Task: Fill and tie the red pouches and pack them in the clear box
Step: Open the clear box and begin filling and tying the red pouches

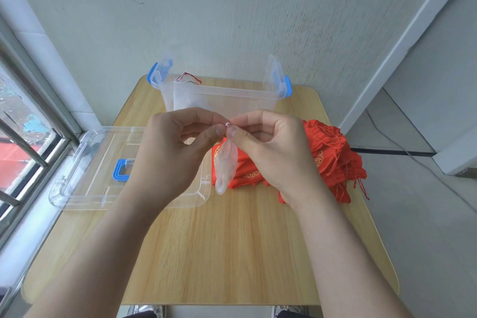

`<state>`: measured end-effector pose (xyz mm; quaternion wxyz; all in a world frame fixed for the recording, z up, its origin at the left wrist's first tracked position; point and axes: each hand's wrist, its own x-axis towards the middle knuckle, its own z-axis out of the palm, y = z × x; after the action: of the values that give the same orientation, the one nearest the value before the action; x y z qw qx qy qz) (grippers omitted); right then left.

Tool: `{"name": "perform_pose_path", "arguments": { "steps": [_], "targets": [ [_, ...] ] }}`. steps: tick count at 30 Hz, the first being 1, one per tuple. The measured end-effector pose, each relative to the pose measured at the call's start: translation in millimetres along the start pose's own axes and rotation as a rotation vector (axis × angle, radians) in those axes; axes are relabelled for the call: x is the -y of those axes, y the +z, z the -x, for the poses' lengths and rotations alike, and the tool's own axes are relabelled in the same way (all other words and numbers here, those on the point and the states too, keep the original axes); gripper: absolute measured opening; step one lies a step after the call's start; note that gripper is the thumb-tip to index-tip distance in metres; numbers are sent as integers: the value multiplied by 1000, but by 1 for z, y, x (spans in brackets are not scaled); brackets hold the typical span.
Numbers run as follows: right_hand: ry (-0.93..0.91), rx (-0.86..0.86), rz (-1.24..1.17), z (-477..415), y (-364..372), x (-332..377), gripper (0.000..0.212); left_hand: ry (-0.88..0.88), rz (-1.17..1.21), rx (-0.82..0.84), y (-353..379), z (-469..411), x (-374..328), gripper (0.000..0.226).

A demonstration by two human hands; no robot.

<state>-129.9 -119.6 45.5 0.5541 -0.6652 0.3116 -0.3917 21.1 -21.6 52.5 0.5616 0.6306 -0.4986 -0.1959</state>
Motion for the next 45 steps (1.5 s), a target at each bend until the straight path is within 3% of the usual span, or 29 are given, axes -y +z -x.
{"name": "perform_pose_path", "arguments": {
  "steps": [6, 24, 35, 40, 45],
  "targets": [
    [-89, 0, 72, -1, 3, 0, 8, -25, 50, 21, -1, 1, -4, 21],
    [-191, 65, 65, 3, 4, 2, 9, -98, 89, 112, -4, 1, -4, 12],
    [-109, 235, -25, 4, 9, 6, 12, -291, 403, 54, -1, -3, -3, 25],
    [-31, 214, -61, 6, 13, 2, 34, -277, 417, 96, -3, -2, -1, 19],
    [-27, 173, 37, 5, 14, -1, 19, -286, 410, 66, -4, -2, 0, 23]
  ]
}}
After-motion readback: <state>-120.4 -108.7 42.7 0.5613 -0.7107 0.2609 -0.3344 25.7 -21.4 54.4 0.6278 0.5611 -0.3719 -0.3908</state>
